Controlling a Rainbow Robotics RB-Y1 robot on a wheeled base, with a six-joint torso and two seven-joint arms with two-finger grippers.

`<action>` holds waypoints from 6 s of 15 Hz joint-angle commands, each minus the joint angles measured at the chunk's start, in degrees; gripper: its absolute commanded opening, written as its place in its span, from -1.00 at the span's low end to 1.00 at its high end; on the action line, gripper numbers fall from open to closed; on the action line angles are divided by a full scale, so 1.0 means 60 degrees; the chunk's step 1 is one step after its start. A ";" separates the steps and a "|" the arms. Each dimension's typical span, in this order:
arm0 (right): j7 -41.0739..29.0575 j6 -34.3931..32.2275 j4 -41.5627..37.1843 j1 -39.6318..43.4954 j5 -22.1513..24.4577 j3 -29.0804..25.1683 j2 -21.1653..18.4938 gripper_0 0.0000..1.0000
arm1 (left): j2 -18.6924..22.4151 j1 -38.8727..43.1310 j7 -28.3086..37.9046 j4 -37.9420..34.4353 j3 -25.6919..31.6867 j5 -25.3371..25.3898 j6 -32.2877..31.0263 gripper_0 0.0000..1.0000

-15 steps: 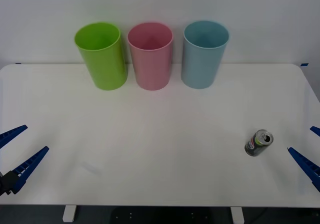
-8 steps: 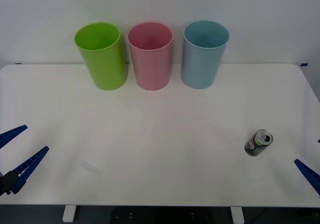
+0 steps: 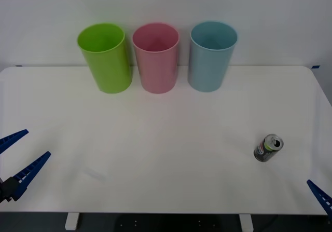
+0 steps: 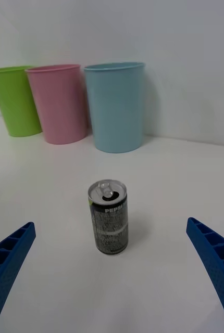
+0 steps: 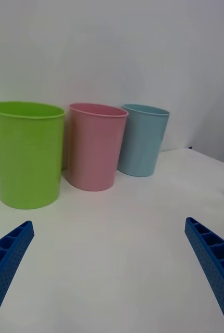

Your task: Grasp the object on the table and drop it into the matching bin: aluminum can to the light blue bin, PET bottle to the pink bin.

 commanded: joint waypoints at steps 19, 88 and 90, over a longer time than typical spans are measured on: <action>0.1437 0.1860 0.1322 -0.1035 0.0321 0.1708 0.0777 1.00 | 0.0000 0.0000 0.0000 0.0000 0.0000 0.0000 0.0000 1.00; -0.5023 0.5317 -0.2121 -0.4976 0.1874 0.3656 -0.0688 -1.00 | 0.0000 0.0000 0.0000 0.0000 0.0000 0.0000 0.0000 1.00; -0.5624 0.5346 -0.2121 -0.5459 0.2255 0.3656 -0.0879 -1.00 | 0.0000 0.0000 0.0000 0.0000 0.0000 0.0000 0.0000 1.00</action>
